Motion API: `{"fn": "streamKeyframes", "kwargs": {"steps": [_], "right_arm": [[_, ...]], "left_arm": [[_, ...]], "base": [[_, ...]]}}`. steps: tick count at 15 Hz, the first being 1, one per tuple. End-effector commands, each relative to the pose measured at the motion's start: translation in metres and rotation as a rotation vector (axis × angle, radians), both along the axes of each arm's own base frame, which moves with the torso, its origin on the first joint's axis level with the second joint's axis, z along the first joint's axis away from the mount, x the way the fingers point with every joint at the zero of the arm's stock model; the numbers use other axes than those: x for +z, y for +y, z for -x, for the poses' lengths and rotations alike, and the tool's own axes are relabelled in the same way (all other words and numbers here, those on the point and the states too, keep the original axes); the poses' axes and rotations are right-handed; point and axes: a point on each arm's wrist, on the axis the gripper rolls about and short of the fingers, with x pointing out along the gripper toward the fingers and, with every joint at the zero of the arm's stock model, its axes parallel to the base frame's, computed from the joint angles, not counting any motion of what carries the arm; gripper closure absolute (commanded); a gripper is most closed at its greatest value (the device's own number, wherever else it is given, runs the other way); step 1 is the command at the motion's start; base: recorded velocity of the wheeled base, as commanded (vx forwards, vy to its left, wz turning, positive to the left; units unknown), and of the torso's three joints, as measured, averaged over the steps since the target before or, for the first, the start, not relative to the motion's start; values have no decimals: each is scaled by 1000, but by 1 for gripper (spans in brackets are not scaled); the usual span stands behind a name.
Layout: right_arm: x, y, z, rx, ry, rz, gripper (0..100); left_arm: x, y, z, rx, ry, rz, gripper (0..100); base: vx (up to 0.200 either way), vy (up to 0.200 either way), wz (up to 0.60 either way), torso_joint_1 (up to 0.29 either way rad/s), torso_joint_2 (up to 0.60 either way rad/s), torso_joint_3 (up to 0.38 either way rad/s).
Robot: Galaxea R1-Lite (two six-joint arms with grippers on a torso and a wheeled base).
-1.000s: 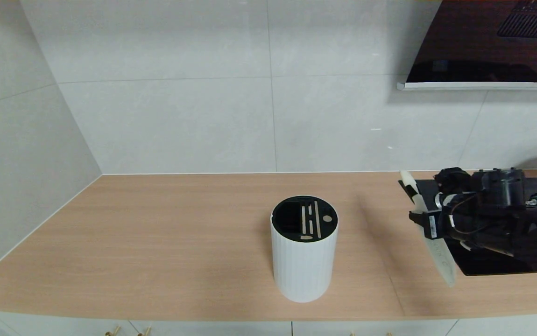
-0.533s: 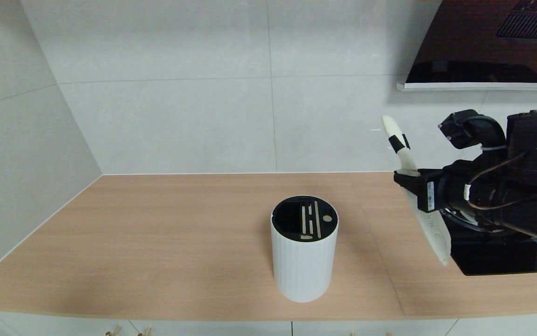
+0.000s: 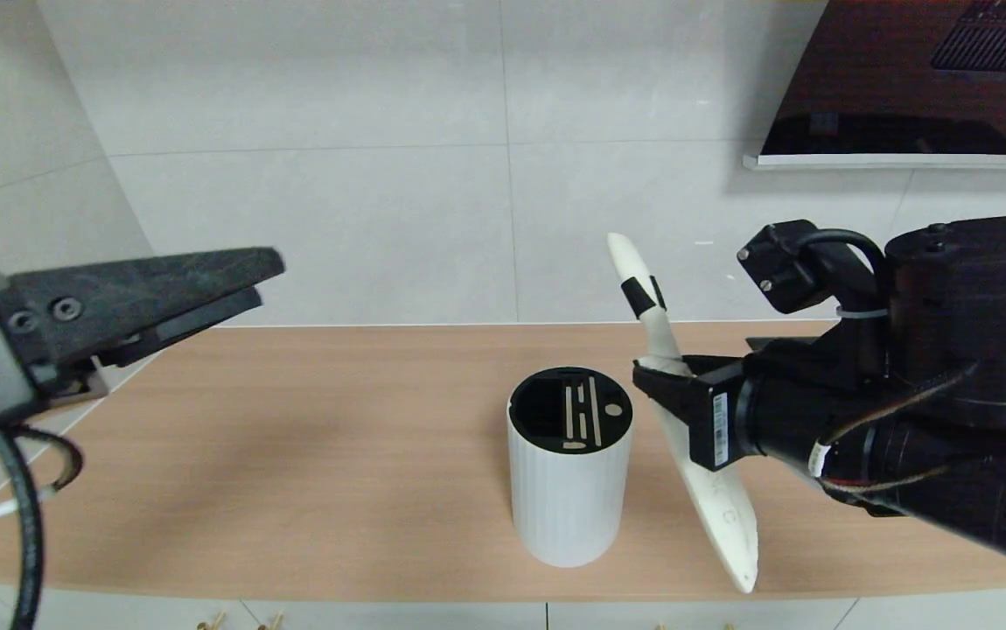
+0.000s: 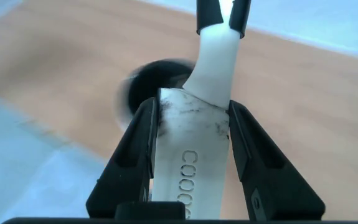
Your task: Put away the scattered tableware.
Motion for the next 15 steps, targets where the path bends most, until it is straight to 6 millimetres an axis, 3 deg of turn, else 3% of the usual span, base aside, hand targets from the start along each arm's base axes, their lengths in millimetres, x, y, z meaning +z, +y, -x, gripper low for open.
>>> {"fn": "streamKeyframes", "kwargs": {"steps": [1,4,6,7,11,15], "right_arm": [[-2,12,9,42,10,-5,100],[-7,24,24,107,25,4,100],[-10,29,27,121,38,1,100],[-15,36,28,132,56,5,100],[-16,41,32,150,67,-5,100],[-17,42,32,148,70,-7,100]], "left_arm": [[-15,-20,-32,-40,110,-1,0],[-42,-47,-54,-110,239,-40,0],[-48,-57,-57,-137,255,-49,0],[-56,-71,-65,-170,253,-42,0],[-56,-99,-85,-201,210,-1,0],[-62,-108,-92,-185,215,-11,0]], "base": [[0,0,0,0,0,0],[0,0,0,0,0,0],[0,0,0,0,0,0],[0,0,0,0,0,0],[0,0,0,0,0,0],[0,0,0,0,0,0]]}}
